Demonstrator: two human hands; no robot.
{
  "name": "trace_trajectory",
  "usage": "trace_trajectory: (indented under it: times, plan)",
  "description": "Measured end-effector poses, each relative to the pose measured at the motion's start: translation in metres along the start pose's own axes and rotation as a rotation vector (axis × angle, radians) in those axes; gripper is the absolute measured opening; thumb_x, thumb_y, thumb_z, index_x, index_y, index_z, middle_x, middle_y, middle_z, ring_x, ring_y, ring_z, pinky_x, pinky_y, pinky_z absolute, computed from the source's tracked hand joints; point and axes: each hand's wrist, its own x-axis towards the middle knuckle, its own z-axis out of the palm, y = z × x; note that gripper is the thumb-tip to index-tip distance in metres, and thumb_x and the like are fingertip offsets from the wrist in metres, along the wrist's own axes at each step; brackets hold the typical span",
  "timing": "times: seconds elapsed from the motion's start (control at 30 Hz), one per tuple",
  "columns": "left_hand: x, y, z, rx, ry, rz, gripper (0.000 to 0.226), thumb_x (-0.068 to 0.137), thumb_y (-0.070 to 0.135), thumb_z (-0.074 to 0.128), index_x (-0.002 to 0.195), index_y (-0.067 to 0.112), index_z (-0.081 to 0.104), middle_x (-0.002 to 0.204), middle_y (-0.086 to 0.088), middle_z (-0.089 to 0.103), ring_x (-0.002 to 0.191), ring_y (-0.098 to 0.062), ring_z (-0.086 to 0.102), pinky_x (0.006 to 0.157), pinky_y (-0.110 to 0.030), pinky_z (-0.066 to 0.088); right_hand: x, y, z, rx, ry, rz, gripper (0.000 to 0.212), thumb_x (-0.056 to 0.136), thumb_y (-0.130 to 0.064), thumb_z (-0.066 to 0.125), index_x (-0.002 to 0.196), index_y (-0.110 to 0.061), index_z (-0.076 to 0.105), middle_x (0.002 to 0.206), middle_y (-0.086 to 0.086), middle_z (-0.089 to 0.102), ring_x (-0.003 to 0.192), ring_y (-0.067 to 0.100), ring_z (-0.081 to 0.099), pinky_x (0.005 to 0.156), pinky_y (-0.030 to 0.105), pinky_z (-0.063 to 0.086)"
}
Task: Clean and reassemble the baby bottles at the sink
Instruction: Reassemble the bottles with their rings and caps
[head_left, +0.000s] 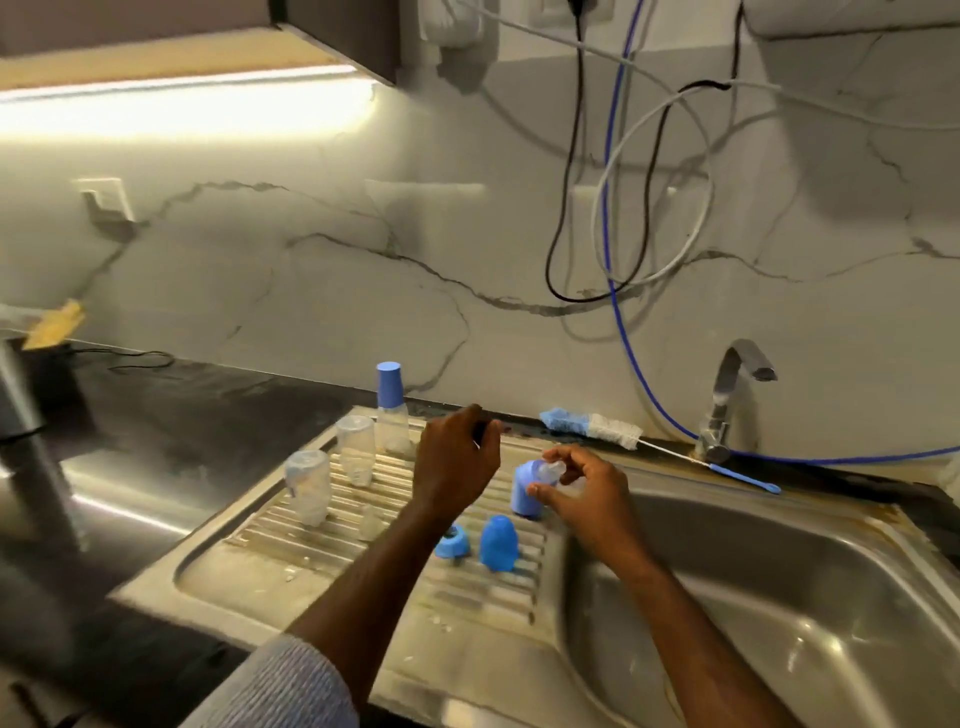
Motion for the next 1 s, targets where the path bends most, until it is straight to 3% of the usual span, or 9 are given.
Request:
trace_trajectory:
  times: [0.1,0.23,0.4,0.47,0.6,0.7,0.83,0.93,1.0]
  plan:
    - [0.023,-0.027,-0.036,0.183,0.003,0.073,0.011,0.091,0.023,0.067,0.087,0.013,0.067,0.079,-0.003,0.069,0.069,-0.019,0.063,0.065,-0.034,0.053,0.012,-0.026,0.036,-0.053,-0.08,-0.041,0.034,0.071,-0.035,0.088,0.096,-0.039,0.066,0.091,-0.017,0.068,0.079,-0.003,0.06,0.06,0.007,0.043]
    - [0.056,-0.074,-0.076,0.34,-0.005,0.102,0.019,0.083,0.025,0.076,0.097,0.014,0.069,0.094,-0.008,0.067,0.082,-0.028,0.065,0.073,-0.033,0.044,0.023,-0.051,0.079,-0.115,-0.131,-0.092,0.031,0.072,-0.035,0.087,0.095,-0.033,0.067,0.088,-0.017,0.065,0.076,-0.002,0.057,0.062,0.013,0.04]
    - [0.09,-0.134,-0.094,0.675,-0.444,-0.191,0.066,0.083,0.064,0.067,0.139,0.034,0.052,0.141,0.0,0.056,0.134,-0.027,0.047,0.108,-0.057,0.032,0.028,-0.058,0.112,-0.135,-0.157,-0.109,0.028,0.072,-0.032,0.087,0.092,-0.027,0.068,0.084,-0.013,0.067,0.069,0.001,0.053,0.069,0.03,0.05]
    - [0.097,-0.148,-0.091,0.697,-0.59,-0.241,0.073,0.084,0.066,0.065,0.147,0.037,0.045,0.15,0.003,0.05,0.142,-0.026,0.041,0.111,-0.064,0.026,0.028,-0.055,0.117,-0.148,-0.164,-0.1,0.028,0.071,-0.034,0.087,0.091,-0.027,0.068,0.083,-0.013,0.068,0.066,0.0,0.053,0.065,0.028,0.048]
    - [0.099,-0.165,-0.075,0.662,-0.712,-0.28,0.069,0.086,0.056,0.071,0.148,0.038,0.045,0.151,0.001,0.049,0.143,-0.026,0.039,0.112,-0.063,0.025,0.029,-0.049,0.113,-0.189,-0.165,-0.096,0.028,0.072,-0.039,0.085,0.092,-0.029,0.068,0.085,-0.014,0.068,0.07,0.002,0.056,0.065,0.026,0.048]
    - [0.098,-0.166,-0.069,0.628,-0.634,-0.257,0.065,0.083,0.046,0.078,0.14,0.036,0.052,0.144,-0.003,0.055,0.138,-0.027,0.045,0.112,-0.061,0.028,0.029,-0.047,0.102,-0.198,-0.155,-0.077,0.029,0.073,-0.039,0.085,0.095,-0.029,0.068,0.088,-0.013,0.069,0.083,0.011,0.062,0.073,0.033,0.054]
    - [0.101,-0.138,-0.074,0.504,-0.422,-0.073,0.058,0.082,0.044,0.079,0.134,0.029,0.058,0.13,-0.003,0.065,0.116,-0.024,0.06,0.098,-0.044,0.044,0.025,-0.048,0.081,-0.123,-0.086,-0.057,0.03,0.076,-0.04,0.085,0.1,-0.034,0.068,0.09,-0.018,0.067,0.081,0.001,0.062,0.067,0.018,0.05]
    - [0.094,-0.092,-0.064,0.084,-0.175,-0.042,0.051,0.083,0.039,0.081,0.128,0.024,0.061,0.116,-0.005,0.066,0.099,-0.024,0.063,0.087,-0.038,0.053,0.02,-0.038,0.056,0.076,0.027,0.028,0.026,0.079,-0.035,0.084,0.099,-0.033,0.068,0.093,-0.015,0.071,0.085,0.001,0.066,0.071,0.018,0.053]
    - [0.08,-0.055,-0.044,-0.318,-0.138,-0.155,0.044,0.086,0.029,0.079,0.126,0.021,0.063,0.114,-0.011,0.067,0.095,-0.028,0.067,0.081,-0.038,0.057,0.014,-0.025,0.031,0.196,0.17,0.102,0.022,0.081,-0.028,0.083,0.099,-0.028,0.07,0.094,-0.011,0.073,0.086,0.002,0.068,0.071,0.013,0.051]
